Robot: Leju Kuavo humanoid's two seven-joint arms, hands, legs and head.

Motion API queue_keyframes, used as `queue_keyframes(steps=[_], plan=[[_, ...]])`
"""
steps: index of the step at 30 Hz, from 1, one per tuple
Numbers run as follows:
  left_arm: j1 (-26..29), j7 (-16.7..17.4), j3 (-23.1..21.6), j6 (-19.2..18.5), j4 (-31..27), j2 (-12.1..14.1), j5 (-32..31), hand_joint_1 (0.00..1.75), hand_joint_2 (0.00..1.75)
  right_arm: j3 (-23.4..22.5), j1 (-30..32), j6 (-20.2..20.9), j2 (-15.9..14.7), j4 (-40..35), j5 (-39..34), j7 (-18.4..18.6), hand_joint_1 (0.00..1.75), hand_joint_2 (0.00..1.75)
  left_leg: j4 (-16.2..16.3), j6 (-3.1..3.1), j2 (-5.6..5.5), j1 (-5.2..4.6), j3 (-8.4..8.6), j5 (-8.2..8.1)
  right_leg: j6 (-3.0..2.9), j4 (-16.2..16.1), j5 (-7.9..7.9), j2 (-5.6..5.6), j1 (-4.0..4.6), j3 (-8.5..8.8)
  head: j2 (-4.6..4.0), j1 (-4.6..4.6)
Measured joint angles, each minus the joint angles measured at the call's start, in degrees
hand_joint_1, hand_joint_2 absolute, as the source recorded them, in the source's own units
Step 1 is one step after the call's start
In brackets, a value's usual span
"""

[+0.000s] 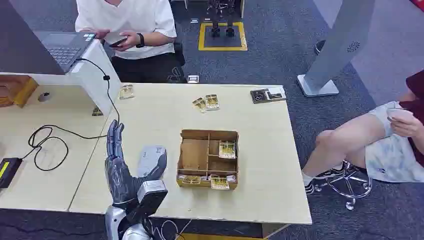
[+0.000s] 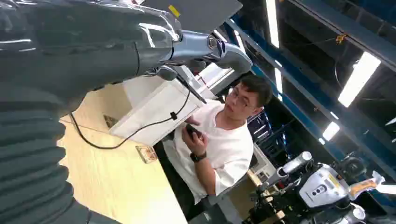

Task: Pass the card to the sensor for recognition and then transmit it.

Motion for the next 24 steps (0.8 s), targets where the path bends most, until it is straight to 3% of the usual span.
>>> queue_keyframes(steps=[1, 4, 5, 7, 8, 13, 14, 24], plan=[[0.05, -0.02, 0.00, 0.00, 0.00, -0.06, 0.02, 0.00, 1.75, 0.00, 0.00, 0.00, 0.00, 0.00, -0.02, -0.02, 0.00, 1.75, 0.00, 0.00, 0.00, 0.00, 0.00, 0.00, 0.00, 0.00, 0.00, 0.00, 0.00, 0.00, 0.00, 0.00], [0.27, -0.02, 0.02, -0.02, 0.00, -0.28, 0.15, 0.00, 1.75, 0.00, 0.00, 0.00, 0.00, 0.00, -0.02, -0.02, 0.00, 1.75, 0.00, 0.00, 0.00, 0.00, 0.00, 0.00, 0.00, 0.00, 0.00, 0.00, 0.00, 0.00, 0.00, 0.00], [0.29, -0.02, 0.02, -0.02, 0.00, -0.33, 0.41, 0.00, 0.00, 0.00, 0.00, 0.00, 0.00, 0.00, 0.00, -0.02, 0.00, 1.75, 0.00, 0.00, 0.00, 0.00, 0.00, 0.00, 0.00, 0.00, 0.00, 0.00, 0.00, 0.00, 0.00, 0.02], [0.30, -0.26, 0.02, -0.02, 0.00, -0.33, 0.63, 0.00, 0.00, 0.00, 0.00, 0.00, 0.00, 0.00, -0.02, -0.02, 0.00, 1.75, 0.00, 0.00, 0.00, 0.00, -0.01, 0.00, 0.00, 0.00, 0.00, 0.00, 0.00, 0.00, 0.00, 0.02], [0.30, -0.50, 0.02, -0.02, 0.00, -0.35, 0.57, 0.00, 1.75, 0.00, 0.00, -0.02, 0.00, 0.00, 0.00, -0.02, 0.00, 1.75, 0.00, 0.00, 0.00, 0.00, -0.01, 0.00, 0.00, 0.00, 0.00, 0.00, 0.00, 0.00, 0.00, 0.00], [-0.25, -0.57, 0.31, -0.02, 0.13, -0.31, 1.16, 0.00, 1.75, 0.00, -0.02, -0.35, 0.07, 0.00, 0.00, -0.07, 0.00, 1.75, 0.00, 0.00, -0.01, -0.01, 0.00, 0.00, 0.00, -0.01, 0.00, 0.00, 0.00, 0.00, 0.00, 0.00], [-0.71, -0.63, 0.53, -0.02, 0.33, -0.28, 1.57, 0.00, 0.00, 0.00, -0.03, -0.33, 0.07, 0.00, 0.00, -0.07, 0.00, 1.75, 0.00, 0.00, -0.01, 0.00, -0.01, 0.00, 0.00, 0.00, 0.00, 0.00, 0.00, 0.00, 0.00, 0.02], [-3.83, -1.84, 2.38, -0.02, 2.36, 0.04, 2.91, 0.00, 0.00, 0.00, -0.11, -0.11, 0.07, 0.00, -0.02, -0.04, 0.00, 1.75, 0.00, 0.02, 0.00, 0.00, 0.01, 0.02, 0.01, 0.01, 0.01, 0.01, 0.00, 0.00, 0.00, 0.00]])
